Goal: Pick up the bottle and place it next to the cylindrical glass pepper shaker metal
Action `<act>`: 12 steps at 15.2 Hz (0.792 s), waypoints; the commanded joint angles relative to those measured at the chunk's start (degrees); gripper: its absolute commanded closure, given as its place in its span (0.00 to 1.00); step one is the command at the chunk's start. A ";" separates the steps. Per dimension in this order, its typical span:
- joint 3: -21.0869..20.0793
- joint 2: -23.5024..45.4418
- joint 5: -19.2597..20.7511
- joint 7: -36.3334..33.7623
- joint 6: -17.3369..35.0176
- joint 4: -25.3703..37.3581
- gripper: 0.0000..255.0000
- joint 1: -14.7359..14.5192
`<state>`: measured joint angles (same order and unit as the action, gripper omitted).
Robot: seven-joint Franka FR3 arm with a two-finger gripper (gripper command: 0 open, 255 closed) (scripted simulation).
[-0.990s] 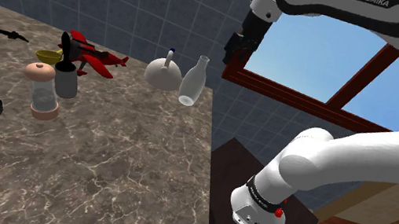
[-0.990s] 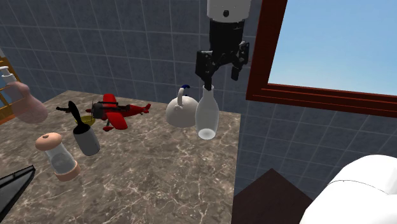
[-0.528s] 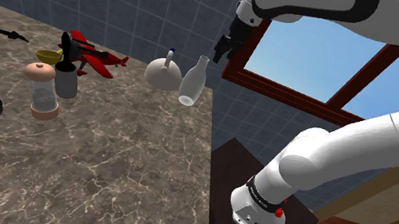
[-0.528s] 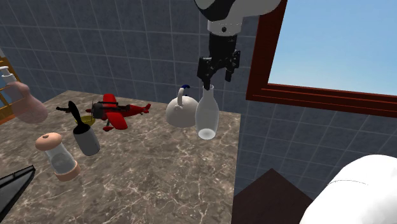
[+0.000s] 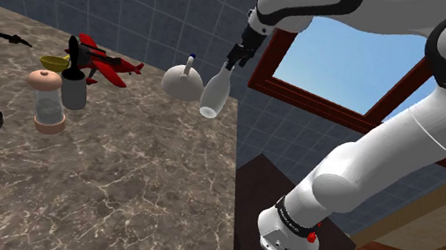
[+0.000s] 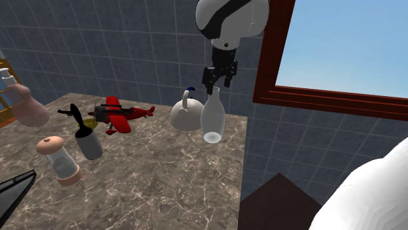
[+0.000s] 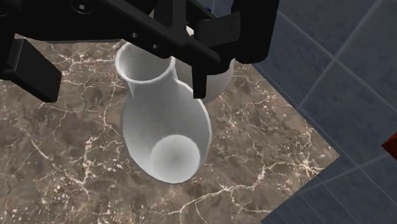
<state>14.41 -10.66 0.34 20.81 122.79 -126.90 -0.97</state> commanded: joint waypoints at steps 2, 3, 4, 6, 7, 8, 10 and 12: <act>0.68 2.65 -1.07 1.91 1.97 0.70 0.00 -0.01; 0.70 3.03 -1.19 2.00 2.72 0.31 0.00 -0.02; 0.72 3.42 -1.32 2.09 3.48 -0.07 0.00 -0.04; 0.78 4.24 -1.61 2.30 5.00 -0.80 0.00 -0.08; 0.80 4.67 -1.76 2.41 5.75 -1.14 0.00 -0.10; 0.81 4.92 -1.86 2.47 6.19 -1.33 0.00 -0.12; 0.81 4.92 -1.86 2.47 6.19 -1.33 0.00 -0.11; 0.81 4.92 -1.86 2.47 6.19 -1.33 0.00 -0.11</act>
<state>15.22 -5.75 -1.50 23.28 128.95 -128.23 -1.08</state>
